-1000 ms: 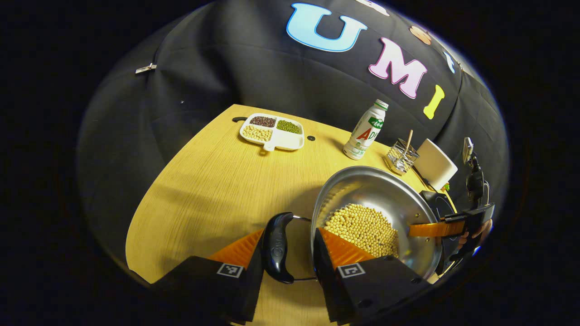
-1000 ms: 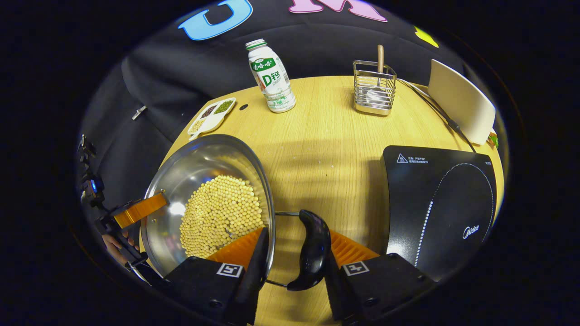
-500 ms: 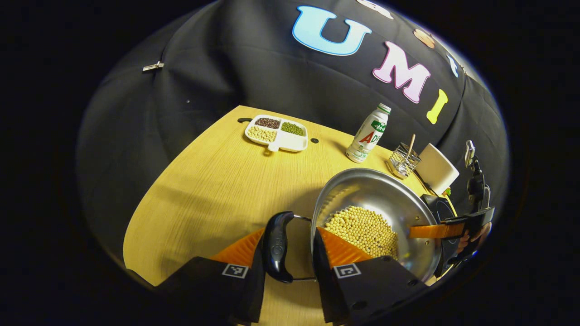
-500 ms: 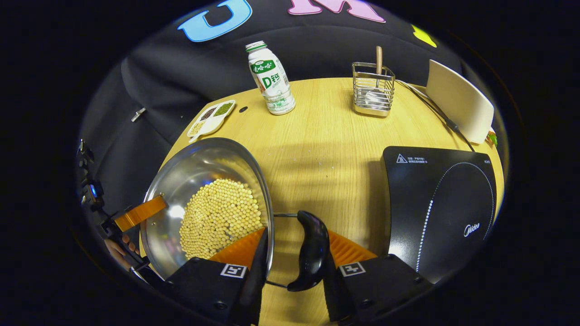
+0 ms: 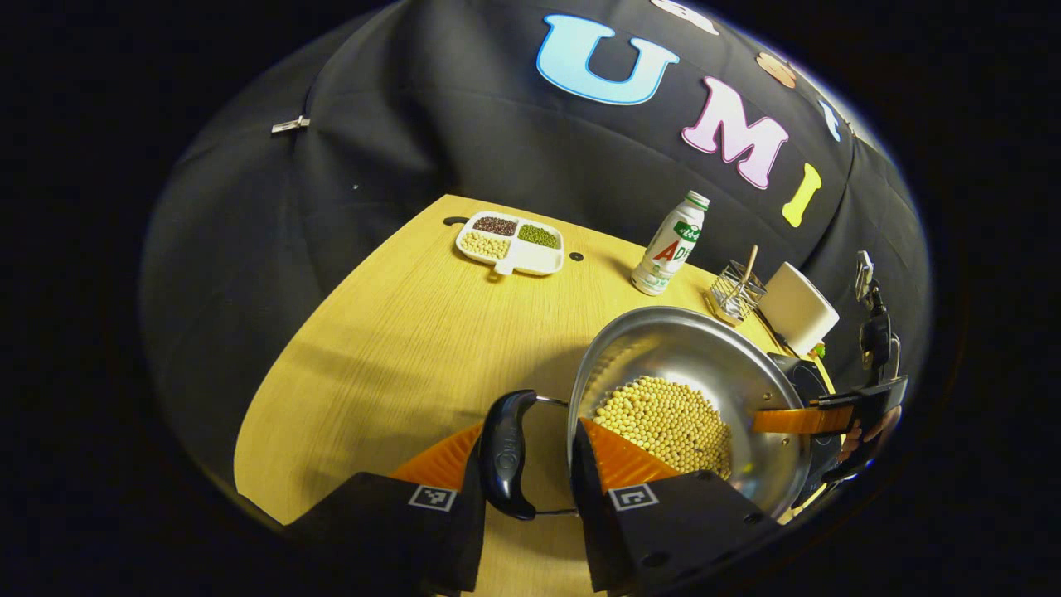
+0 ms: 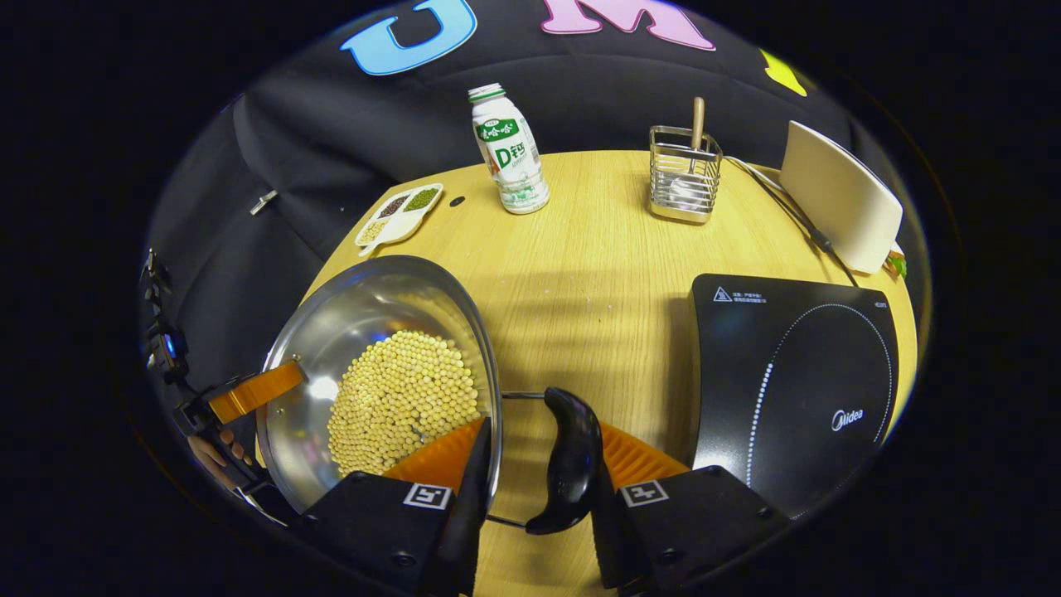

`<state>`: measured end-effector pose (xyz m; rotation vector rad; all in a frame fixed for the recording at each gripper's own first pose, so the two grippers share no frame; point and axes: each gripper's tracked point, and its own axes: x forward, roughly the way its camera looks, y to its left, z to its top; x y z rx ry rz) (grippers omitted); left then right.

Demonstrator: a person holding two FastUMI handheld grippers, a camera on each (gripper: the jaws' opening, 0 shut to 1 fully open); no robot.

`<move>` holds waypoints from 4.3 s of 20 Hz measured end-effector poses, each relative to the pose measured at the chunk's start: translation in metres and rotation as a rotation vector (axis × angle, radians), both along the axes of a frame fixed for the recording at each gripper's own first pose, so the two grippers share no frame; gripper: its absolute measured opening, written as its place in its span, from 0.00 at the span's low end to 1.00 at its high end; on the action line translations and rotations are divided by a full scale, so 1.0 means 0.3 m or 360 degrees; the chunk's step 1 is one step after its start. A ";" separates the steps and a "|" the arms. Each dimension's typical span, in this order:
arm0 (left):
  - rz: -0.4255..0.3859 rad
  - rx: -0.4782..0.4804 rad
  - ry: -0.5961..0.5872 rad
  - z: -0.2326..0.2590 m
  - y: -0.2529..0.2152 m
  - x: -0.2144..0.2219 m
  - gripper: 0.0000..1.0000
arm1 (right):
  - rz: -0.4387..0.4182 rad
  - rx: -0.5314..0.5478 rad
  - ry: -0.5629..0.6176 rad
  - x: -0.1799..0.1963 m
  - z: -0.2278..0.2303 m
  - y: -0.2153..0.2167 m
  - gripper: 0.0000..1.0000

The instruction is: First push the handle of the pot to place it horizontally, then grasp the pot with both hands and set it on the induction cooktop.

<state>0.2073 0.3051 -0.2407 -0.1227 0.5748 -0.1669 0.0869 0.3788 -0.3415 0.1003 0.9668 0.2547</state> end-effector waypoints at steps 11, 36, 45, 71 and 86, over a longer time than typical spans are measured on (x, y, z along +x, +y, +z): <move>-0.0072 0.0067 -0.0058 0.197 -0.171 -0.127 0.52 | -0.0038 0.0026 -0.0061 -0.091 0.241 -0.157 0.59; -0.0244 0.0060 -0.0017 0.197 -0.878 -0.127 0.52 | -0.0214 0.0018 -0.0069 -0.107 0.361 -0.864 0.59; -0.0281 0.0040 0.0032 0.111 -1.095 -0.080 0.52 | -0.0264 -0.0004 -0.0030 -0.067 0.308 -1.085 0.58; -0.0271 0.0007 -0.0022 -0.012 -1.222 0.037 0.56 | -0.0338 -0.0056 -0.0009 0.052 0.160 -1.230 0.58; -0.0057 -0.0130 -0.0095 0.161 -1.059 -0.147 0.95 | -0.0475 -0.0082 -0.0300 -0.073 0.408 -1.201 0.99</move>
